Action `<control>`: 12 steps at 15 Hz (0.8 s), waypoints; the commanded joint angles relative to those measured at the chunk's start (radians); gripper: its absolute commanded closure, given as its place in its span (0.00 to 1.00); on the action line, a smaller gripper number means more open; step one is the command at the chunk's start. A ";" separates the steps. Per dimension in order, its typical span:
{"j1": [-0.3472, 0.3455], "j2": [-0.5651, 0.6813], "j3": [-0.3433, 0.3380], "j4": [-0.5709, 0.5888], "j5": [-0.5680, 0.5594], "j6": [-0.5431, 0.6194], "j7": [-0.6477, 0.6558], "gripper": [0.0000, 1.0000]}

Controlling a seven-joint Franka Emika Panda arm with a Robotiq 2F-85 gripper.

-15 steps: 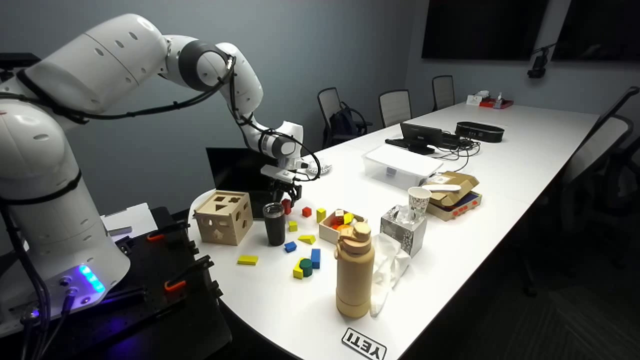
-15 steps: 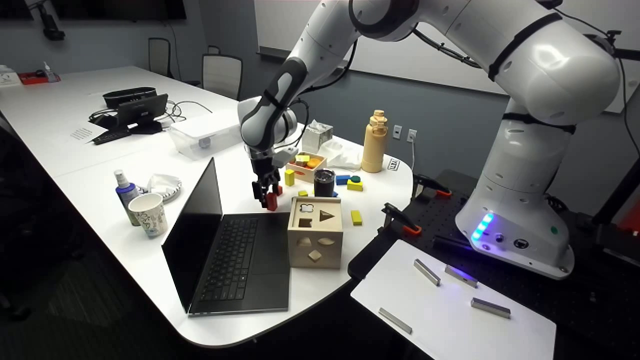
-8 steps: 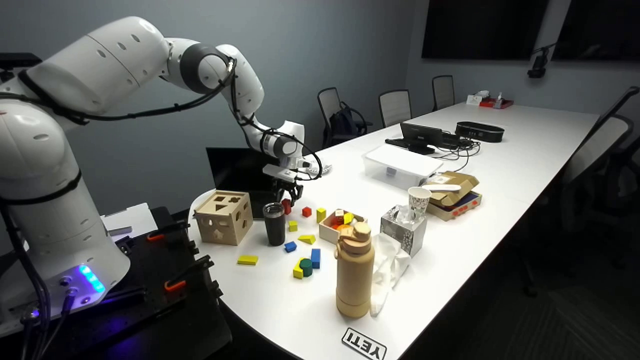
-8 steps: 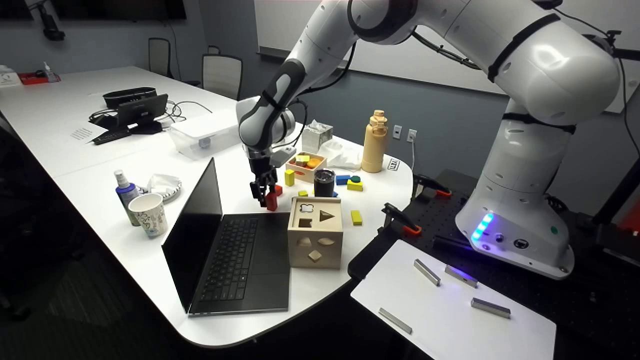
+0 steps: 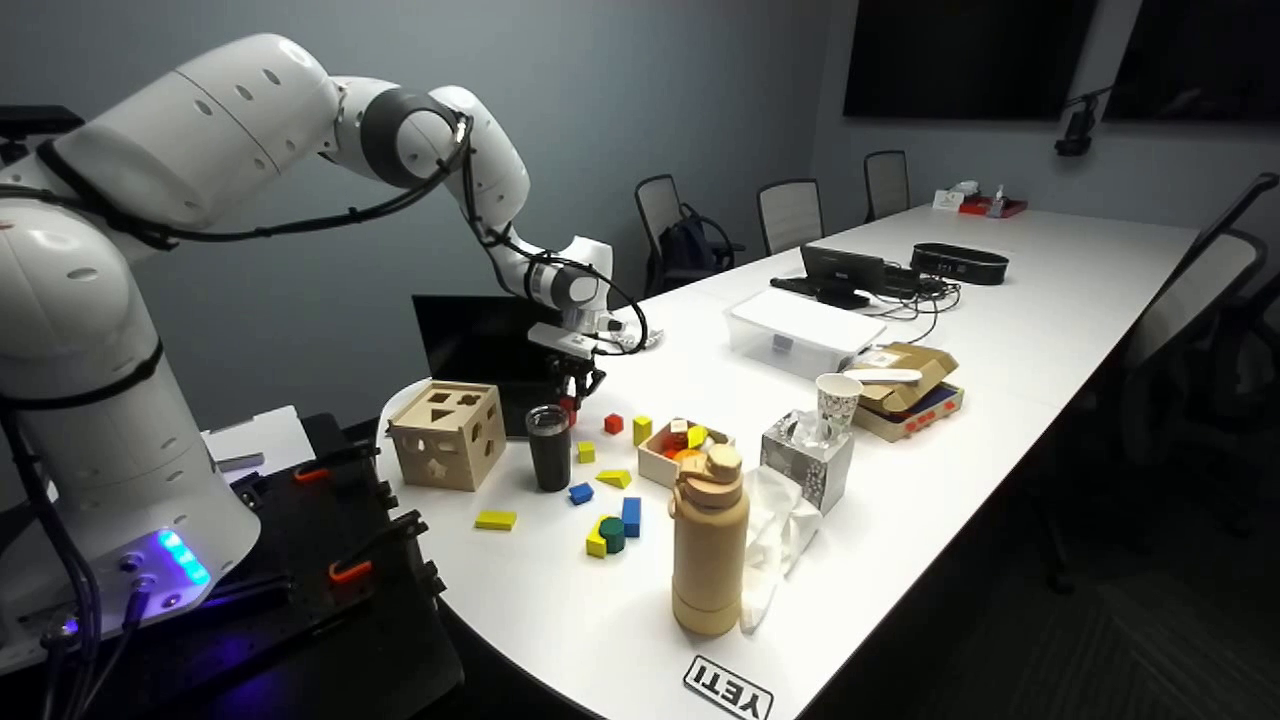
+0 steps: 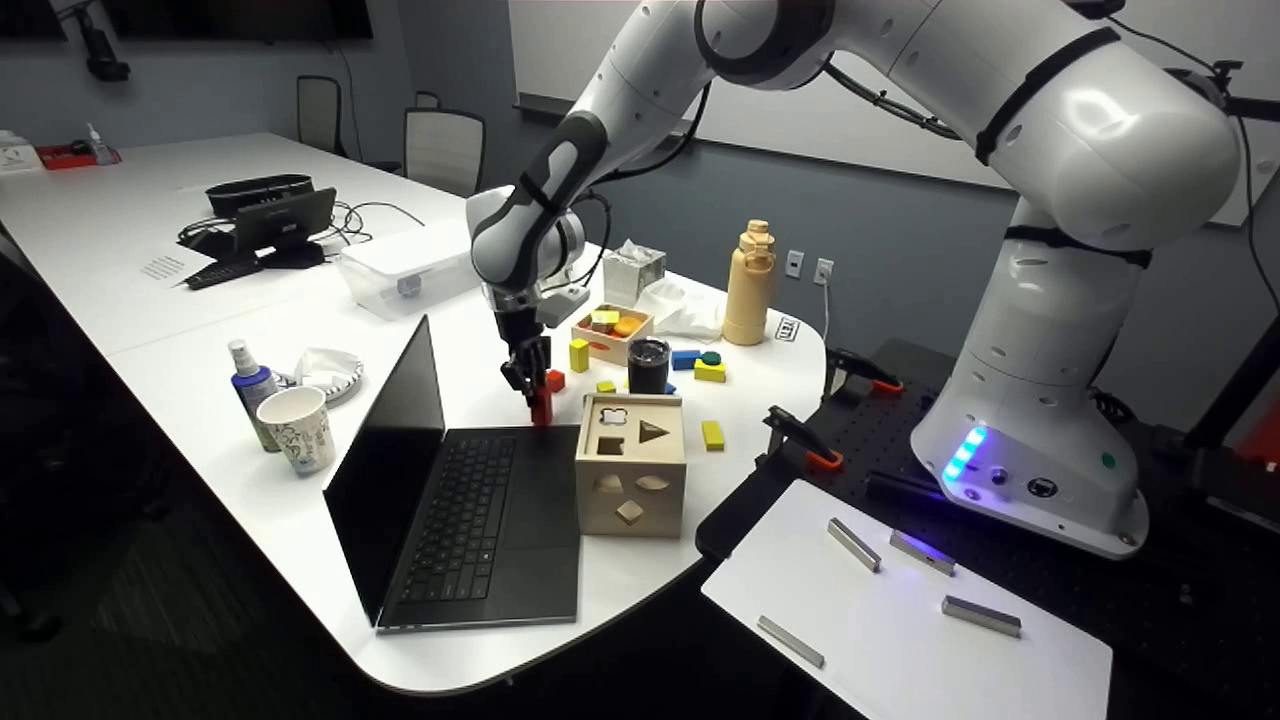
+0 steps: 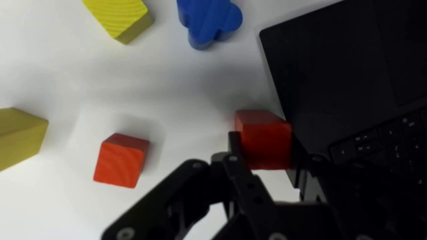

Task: Put the red block into the shape sorting box

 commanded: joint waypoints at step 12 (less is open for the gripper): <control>0.087 -0.398 -0.005 -0.184 -0.095 -0.269 0.086 0.92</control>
